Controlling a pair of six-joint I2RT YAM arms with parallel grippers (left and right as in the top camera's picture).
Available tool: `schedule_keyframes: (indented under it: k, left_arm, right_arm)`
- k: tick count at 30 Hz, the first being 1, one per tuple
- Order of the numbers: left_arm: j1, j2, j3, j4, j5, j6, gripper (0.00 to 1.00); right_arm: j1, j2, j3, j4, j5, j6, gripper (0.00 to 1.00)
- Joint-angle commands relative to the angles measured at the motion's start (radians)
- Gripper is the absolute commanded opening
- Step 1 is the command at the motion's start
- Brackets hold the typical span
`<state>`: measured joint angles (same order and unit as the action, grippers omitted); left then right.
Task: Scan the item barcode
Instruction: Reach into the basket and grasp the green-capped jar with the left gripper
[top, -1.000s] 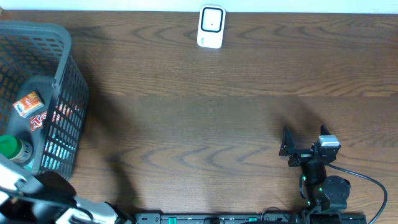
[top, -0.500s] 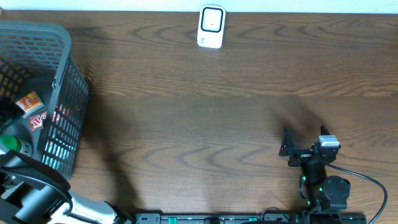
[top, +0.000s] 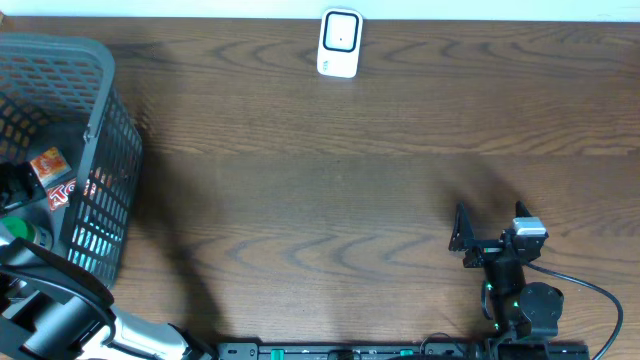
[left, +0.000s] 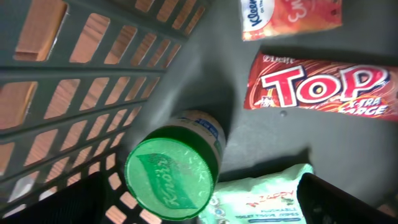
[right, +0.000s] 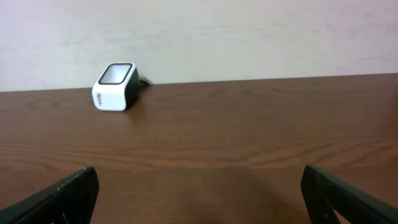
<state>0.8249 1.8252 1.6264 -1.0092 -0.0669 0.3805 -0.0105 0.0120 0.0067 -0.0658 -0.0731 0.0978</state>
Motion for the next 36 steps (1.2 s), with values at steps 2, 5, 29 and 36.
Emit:
schedule_keyframes:
  k: [2, 5, 29, 36]
  left_arm:
    - [0.019, -0.002, -0.004, -0.002, -0.031, 0.05, 0.98]
    - [0.038, -0.002, -0.008, -0.002, -0.031, 0.053, 0.98]
    - [0.077, 0.002, -0.323, 0.26, -0.058, 0.061, 0.98]
    - [0.126, 0.042, -0.332, 0.3, -0.018, -0.028, 0.98]
  right_arm:
    - [0.005, -0.005, -0.001, -0.004, 0.004, -0.008, 0.99]
    - [0.005, -0.005, -0.001, -0.004, 0.004, -0.008, 0.99]
    - [0.005, -0.005, -0.001, -0.004, 0.004, -0.008, 0.99]
    - [0.005, -0.005, -0.001, -0.004, 0.004, -0.008, 0.99]
